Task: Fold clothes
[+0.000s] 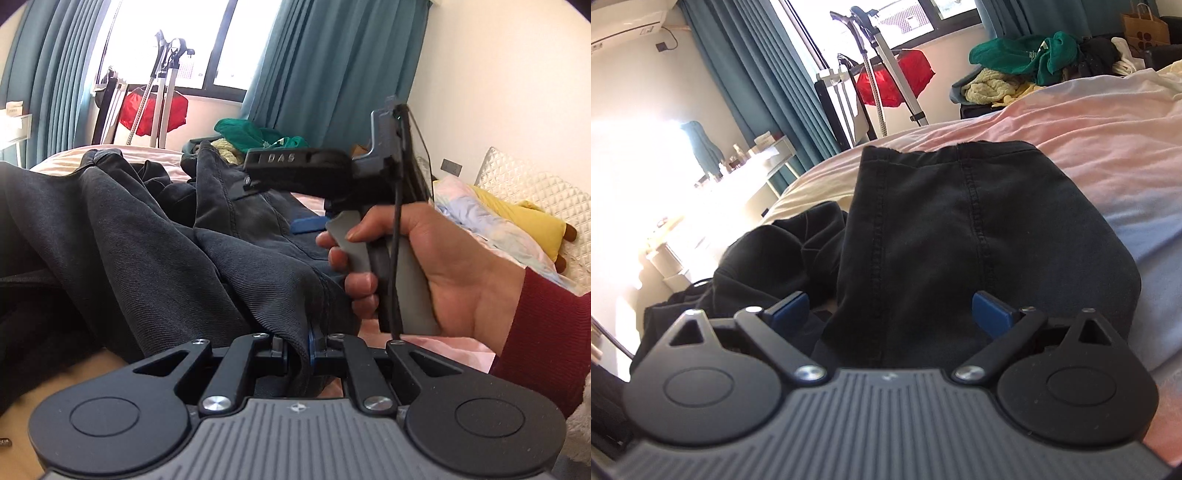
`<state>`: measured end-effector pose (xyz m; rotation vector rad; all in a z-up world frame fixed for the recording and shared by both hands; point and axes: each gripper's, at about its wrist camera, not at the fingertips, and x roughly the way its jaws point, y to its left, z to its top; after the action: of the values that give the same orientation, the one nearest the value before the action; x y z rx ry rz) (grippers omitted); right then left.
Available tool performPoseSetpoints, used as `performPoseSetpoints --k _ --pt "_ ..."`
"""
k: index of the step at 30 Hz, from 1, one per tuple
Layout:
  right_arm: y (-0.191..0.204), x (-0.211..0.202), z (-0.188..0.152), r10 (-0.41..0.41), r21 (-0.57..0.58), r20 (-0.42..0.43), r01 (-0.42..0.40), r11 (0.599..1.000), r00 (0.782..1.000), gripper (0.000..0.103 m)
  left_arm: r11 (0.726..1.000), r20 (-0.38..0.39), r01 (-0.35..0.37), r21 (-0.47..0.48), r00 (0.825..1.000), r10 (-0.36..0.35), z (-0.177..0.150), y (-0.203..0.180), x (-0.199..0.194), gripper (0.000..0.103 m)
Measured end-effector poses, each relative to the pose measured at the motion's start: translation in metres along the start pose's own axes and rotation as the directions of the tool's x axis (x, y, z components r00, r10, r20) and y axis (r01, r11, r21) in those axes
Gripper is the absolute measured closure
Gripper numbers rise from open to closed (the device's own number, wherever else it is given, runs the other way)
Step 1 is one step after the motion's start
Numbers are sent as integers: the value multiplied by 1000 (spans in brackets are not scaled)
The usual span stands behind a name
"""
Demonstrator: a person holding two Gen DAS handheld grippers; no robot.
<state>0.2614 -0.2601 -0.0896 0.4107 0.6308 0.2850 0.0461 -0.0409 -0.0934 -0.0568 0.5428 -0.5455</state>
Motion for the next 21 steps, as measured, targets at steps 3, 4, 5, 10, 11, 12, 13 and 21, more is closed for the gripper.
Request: performPoseSetpoints --k 3,4,5,10,11,12,13,21 --pt "1 19 -18 -25 -57 -39 23 998 999 5 999 -7 -9 38 1000 9 -2 -5 6 93" --pt "5 23 -22 -40 -95 -47 36 995 998 4 999 -15 -6 44 1000 7 -3 -6 9 93" --pt "12 26 -24 -57 -143 -55 49 988 997 3 998 -20 -7 55 1000 8 -4 -7 12 93" --pt "38 26 -28 -53 -278 -52 37 960 997 6 999 -41 -8 37 999 10 -7 -2 18 93" --pt "41 27 -30 -64 -297 -52 45 954 997 6 1000 -47 -4 19 999 5 -6 1 19 93" --pt "43 27 -31 -74 -316 -52 54 947 996 6 1000 -54 -1 5 999 1 -7 4 19 93" --pt "46 28 -33 -84 -334 -52 62 940 995 6 1000 -59 -2 -1 998 2 -7 5 19 93" --pt "65 26 -41 -145 -440 -29 118 890 989 67 1000 -58 -21 -9 998 20 -9 10 19 93"
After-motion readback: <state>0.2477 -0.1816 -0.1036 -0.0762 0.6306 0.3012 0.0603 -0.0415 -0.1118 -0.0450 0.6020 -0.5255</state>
